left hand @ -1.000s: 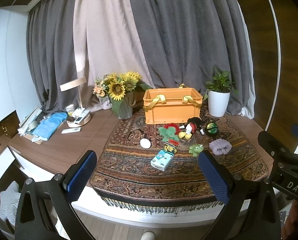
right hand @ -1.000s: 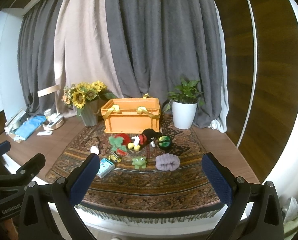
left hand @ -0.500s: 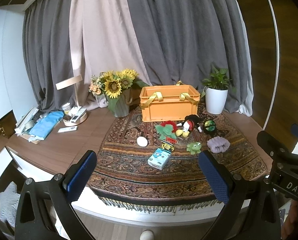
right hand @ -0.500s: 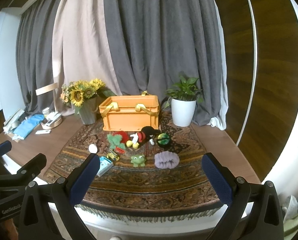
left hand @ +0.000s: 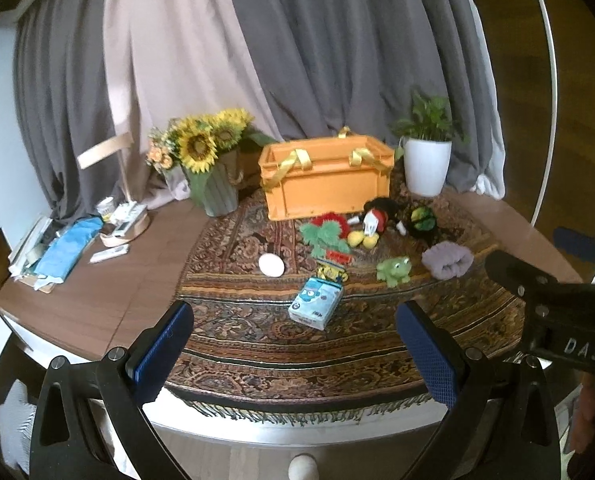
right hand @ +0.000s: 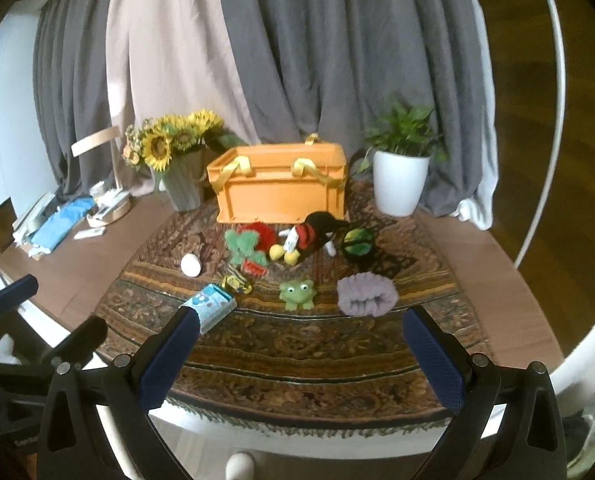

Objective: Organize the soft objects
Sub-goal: 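Grasp the blue juice box with the left gripper while the right gripper grasps the green frog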

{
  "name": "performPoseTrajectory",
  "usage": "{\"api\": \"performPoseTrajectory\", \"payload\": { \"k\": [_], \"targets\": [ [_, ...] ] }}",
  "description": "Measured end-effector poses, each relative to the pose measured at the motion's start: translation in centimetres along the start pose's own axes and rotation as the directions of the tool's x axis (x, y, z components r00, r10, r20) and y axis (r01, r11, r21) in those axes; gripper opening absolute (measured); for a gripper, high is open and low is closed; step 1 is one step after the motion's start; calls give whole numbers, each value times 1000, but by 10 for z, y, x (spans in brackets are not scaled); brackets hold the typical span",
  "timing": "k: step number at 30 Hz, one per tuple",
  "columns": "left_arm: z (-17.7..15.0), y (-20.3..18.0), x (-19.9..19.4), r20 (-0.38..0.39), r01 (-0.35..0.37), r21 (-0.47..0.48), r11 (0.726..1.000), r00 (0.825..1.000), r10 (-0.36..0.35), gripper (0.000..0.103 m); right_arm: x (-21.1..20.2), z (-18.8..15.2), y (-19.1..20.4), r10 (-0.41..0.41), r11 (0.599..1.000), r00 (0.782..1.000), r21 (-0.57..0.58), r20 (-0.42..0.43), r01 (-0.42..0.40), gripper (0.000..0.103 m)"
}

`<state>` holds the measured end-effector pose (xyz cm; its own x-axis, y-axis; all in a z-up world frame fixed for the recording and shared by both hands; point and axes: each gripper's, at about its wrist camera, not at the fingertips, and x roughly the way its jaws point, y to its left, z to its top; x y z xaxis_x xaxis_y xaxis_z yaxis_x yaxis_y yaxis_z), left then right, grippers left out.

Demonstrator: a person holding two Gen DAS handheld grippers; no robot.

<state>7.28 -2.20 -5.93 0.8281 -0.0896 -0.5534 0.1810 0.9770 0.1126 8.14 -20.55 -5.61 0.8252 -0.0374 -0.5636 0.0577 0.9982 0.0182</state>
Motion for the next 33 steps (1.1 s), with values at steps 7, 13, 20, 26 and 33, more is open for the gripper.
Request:
{"api": "performPoseTrajectory", "payload": {
  "k": [7,13,20,26,33],
  "targets": [
    [2,10,60,-89,64,7,998,994,-63,103,58,8,10,7,1000,997,-6,-76,-7,102],
    [4,15,118,-154,118,56,991,982,-108,100,109,12,17,-6,1000,987,-6,-161,5,97],
    [1,13,166,-222,220,102,970,956,-193,96,155,13,19,-33,999,972,-3,-231,33,88],
    [-4,9,195,-265,236,97,967,943,-203,91,185,9,14,-17,1000,961,-17,-278,12,81],
    [-18,4,221,-333,231,30,972,920,-208,80,220,0,11,43,998,943,-28,-331,-56,75]
  ]
}}
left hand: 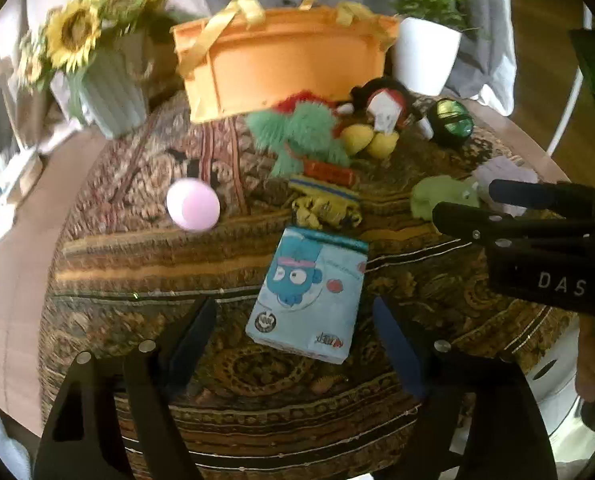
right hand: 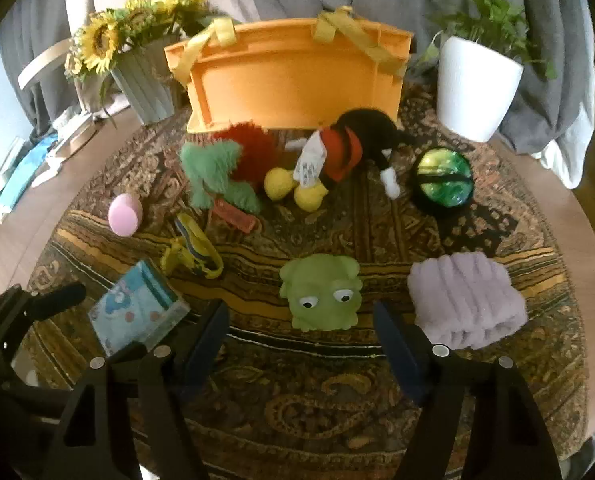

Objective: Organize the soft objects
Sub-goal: 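Grasp the blue juice box with the left gripper while the right gripper grasps the green frog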

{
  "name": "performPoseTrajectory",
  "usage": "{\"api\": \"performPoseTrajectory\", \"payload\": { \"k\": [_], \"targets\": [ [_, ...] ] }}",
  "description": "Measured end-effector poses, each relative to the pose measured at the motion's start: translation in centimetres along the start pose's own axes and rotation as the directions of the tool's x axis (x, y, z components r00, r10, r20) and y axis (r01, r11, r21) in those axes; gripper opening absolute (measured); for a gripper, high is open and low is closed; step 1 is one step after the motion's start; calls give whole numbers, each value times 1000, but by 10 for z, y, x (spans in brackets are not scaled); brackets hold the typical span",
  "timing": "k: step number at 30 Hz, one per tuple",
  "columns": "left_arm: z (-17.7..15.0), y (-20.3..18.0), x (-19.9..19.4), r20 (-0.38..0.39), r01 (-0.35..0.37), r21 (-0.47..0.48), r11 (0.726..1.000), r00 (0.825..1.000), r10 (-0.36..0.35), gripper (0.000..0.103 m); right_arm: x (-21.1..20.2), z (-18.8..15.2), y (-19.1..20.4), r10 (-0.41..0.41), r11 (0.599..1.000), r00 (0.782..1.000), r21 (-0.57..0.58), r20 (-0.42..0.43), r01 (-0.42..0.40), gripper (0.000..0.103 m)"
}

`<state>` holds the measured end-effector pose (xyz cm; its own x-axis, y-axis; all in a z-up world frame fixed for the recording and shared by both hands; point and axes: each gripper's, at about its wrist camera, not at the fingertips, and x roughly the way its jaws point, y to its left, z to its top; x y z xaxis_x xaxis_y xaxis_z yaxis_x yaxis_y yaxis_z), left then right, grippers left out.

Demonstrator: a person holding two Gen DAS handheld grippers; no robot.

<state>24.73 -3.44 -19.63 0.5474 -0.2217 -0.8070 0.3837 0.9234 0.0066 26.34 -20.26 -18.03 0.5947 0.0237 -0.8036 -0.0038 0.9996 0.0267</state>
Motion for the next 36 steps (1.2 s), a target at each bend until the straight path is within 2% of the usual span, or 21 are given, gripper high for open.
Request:
{"api": "performPoseTrajectory", "payload": {
  "k": [7,13,16,20,28,36],
  "targets": [
    [1,-2,16,-30,-1,-10,1000,1000,1,71,17,2,-2,25,1000,999,-9,-31,-26,70],
    [5,2,24,-58,38,-44,998,998,-40,58,25,6,-8,35,999,999,20,-38,-34,62],
    [7,2,26,-58,29,-45,999,998,-32,54,28,6,-10,28,999,999,38,-42,-27,57],
    [9,0,26,-62,19,-36,999,998,-21,54,29,5,-15,16,999,999,51,-44,-14,43],
    [8,1,18,-75,28,-73,997,997,-33,53,21,4,-16,37,999,999,40,-39,-35,42],
    [22,-3,-11,2,6,-81,997,1000,-6,53,-8,10,-14,57,998,998,35,12,-58,42]
  ]
}}
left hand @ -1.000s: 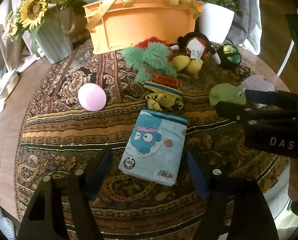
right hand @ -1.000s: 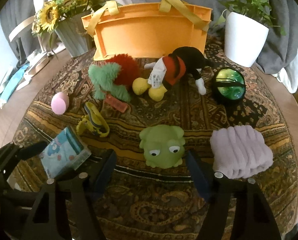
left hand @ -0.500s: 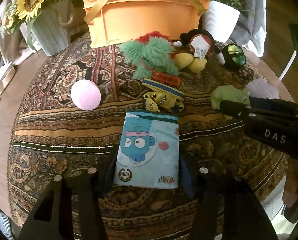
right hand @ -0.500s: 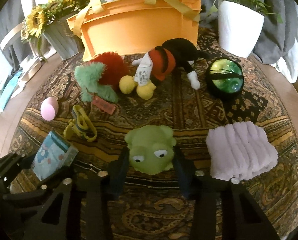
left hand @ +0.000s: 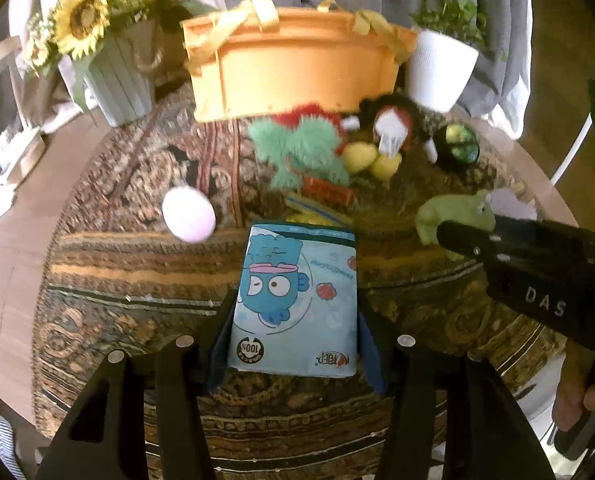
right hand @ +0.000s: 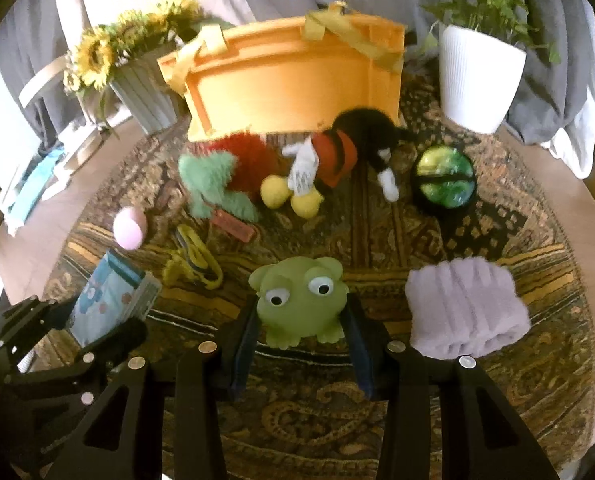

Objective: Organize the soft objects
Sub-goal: 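Grasp the blue juice box with the left gripper while the right gripper grasps the green frog, then carry the juice box and frog over the orange crate and release both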

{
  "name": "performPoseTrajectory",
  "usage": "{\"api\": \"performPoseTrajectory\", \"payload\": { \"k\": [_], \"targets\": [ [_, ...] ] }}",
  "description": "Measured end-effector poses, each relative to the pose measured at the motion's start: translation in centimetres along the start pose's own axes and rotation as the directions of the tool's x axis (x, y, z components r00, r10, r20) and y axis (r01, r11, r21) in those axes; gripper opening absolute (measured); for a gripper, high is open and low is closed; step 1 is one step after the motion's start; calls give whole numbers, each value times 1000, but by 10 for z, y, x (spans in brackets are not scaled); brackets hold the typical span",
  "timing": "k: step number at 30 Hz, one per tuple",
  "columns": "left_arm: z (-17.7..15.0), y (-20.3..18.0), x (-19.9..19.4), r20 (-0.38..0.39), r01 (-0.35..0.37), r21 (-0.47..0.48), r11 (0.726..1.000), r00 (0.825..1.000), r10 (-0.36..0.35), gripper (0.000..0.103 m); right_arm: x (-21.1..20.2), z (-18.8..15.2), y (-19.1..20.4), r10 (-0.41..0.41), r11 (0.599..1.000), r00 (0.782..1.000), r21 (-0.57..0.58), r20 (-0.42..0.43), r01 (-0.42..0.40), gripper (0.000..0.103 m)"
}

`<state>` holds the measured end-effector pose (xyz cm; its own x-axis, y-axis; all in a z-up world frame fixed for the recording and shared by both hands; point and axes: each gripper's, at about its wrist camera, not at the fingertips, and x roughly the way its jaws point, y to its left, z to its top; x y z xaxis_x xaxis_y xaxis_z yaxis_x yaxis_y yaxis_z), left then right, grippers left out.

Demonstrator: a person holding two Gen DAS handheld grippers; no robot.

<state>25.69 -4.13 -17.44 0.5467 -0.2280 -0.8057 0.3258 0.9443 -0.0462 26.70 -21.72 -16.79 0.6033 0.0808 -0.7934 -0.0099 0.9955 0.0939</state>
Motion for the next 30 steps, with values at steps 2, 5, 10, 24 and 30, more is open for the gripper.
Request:
{"api": "performPoseTrajectory", "payload": {
  "k": [2,5,10,24,30],
  "targets": [
    [7,0,-7,24,-5,-5,1000,1000,5,53,-8,5,1,0,1000,1000,-7,21,0,42],
    [21,-1,-20,70,-7,-10,1000,997,8,53,-21,15,3,6,1000,998,-14,61,-5,42],
    [48,-1,-41,155,-13,-17,1000,988,16,53,-44,40,5,6,1000,988,-25,152,-3,42],
    [130,0,-67,352,-28,-5,1000,936,28,53,-75,110,0,-5,999,935,-34,355,18,42],
    [155,2,-66,393,-31,-6,999,919,31,53,-80,137,-1,-13,999,909,-35,417,30,42]
  ]
}}
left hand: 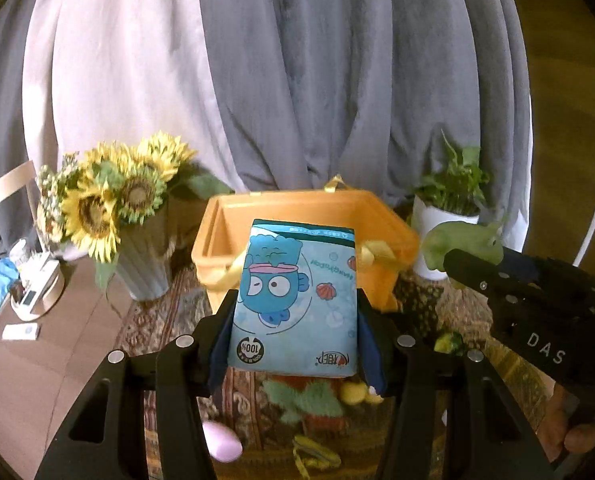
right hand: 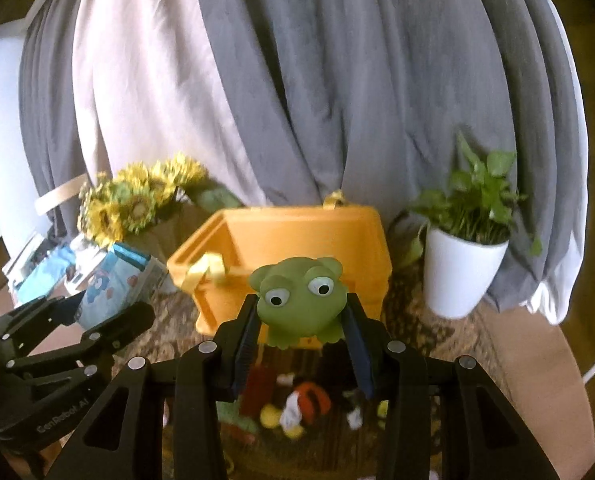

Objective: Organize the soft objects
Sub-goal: 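Carry the juice box and frog over the orange crate and release both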

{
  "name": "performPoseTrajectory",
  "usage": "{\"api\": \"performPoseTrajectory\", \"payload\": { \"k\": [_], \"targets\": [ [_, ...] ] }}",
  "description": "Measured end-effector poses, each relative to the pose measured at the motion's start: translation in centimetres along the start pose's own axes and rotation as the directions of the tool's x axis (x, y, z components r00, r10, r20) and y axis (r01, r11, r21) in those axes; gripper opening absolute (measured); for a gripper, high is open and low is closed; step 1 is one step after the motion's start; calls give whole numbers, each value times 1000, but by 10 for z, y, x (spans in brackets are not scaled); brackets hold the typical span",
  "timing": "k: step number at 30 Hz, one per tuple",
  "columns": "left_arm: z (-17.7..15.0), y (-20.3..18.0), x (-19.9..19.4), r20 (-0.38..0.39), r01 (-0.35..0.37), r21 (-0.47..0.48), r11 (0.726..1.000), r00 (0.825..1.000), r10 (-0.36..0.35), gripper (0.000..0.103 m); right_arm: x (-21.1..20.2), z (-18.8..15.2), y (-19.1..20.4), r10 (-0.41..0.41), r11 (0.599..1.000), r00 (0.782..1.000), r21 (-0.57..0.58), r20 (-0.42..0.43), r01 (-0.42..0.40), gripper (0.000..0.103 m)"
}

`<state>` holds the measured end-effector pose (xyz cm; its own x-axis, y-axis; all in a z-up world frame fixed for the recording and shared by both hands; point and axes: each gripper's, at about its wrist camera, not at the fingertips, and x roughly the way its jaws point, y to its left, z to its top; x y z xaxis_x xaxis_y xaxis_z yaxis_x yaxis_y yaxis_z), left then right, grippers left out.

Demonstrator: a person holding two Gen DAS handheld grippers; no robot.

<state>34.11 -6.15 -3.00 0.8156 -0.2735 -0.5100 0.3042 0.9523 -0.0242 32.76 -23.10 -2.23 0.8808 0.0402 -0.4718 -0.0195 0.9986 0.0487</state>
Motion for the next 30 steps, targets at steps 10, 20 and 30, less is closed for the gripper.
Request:
{"api": "performPoseTrajectory", "payload": {
  "k": [10,20,30],
  "targets": [
    [40,2,18,94,-22,15,1000,995,20,53,27,36,-2,2,1000,999,-16,54,-1,42],
    [75,8,65,97,-51,17,999,994,49,53,79,68,-11,7,999,999,-36,38,-6,42],
    [86,18,128,1,-90,36,995,996,90,53,145,83,-30,3,1000,997,-10,-80,-4,43]
  ]
}}
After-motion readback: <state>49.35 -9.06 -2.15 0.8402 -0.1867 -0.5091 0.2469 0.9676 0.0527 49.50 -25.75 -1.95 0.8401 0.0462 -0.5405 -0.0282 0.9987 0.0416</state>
